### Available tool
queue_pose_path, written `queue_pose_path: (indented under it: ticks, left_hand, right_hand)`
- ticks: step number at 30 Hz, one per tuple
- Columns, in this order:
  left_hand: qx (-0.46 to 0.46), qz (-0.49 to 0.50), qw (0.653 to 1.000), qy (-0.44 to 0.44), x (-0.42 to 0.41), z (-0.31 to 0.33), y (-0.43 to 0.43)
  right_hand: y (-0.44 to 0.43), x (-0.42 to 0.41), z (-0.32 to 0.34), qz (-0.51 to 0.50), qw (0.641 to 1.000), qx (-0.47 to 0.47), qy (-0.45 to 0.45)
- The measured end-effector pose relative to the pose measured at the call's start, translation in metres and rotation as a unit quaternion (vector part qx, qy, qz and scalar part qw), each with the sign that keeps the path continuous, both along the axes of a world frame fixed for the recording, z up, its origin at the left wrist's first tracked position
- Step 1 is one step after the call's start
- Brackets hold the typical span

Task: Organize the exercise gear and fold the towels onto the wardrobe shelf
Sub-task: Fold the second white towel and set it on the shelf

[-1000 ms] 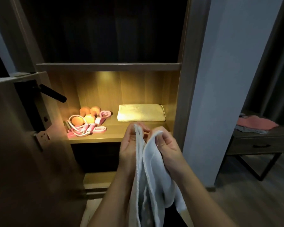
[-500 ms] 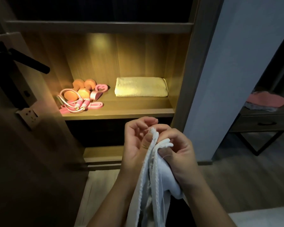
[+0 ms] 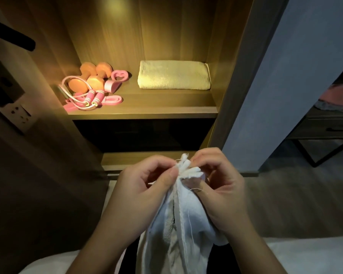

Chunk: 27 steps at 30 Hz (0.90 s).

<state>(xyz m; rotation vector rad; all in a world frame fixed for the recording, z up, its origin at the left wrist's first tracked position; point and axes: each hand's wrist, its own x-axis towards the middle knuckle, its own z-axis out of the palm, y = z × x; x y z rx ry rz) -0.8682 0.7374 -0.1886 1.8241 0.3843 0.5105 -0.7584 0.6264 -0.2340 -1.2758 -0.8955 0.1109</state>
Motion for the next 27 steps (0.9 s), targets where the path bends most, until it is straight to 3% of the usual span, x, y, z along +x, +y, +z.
queue_pose_path:
  ticks: [3, 10, 20, 24, 27]
  left_hand:
    - [0.007, 0.011, 1.000, -0.006, 0.000, -0.004, 0.001]
    - [0.030, 0.026, 0.999, 0.005, 0.000, -0.017, 0.002]
    - [0.223, 0.023, 0.974, -0.014, -0.005, -0.013, -0.002]
    - [0.207, 0.037, 0.977, -0.024, -0.006, -0.014, -0.003]
    - [0.201, 0.055, 0.978, 0.000, -0.010, -0.020, -0.003]
  right_hand:
    - [-0.004, -0.002, 0.002, 0.024, 0.997, -0.043, 0.064]
    - [-0.008, 0.000, 0.001, 0.054, 0.995, -0.063, 0.054]
    - [-0.010, 0.001, 0.001, 0.097, 0.985, -0.052, 0.131]
    - [-0.010, 0.004, 0.003, 0.092, 0.982, -0.073, 0.145]
    - [-0.014, 0.014, -0.002, 0.101, 0.971, -0.153, 0.156]
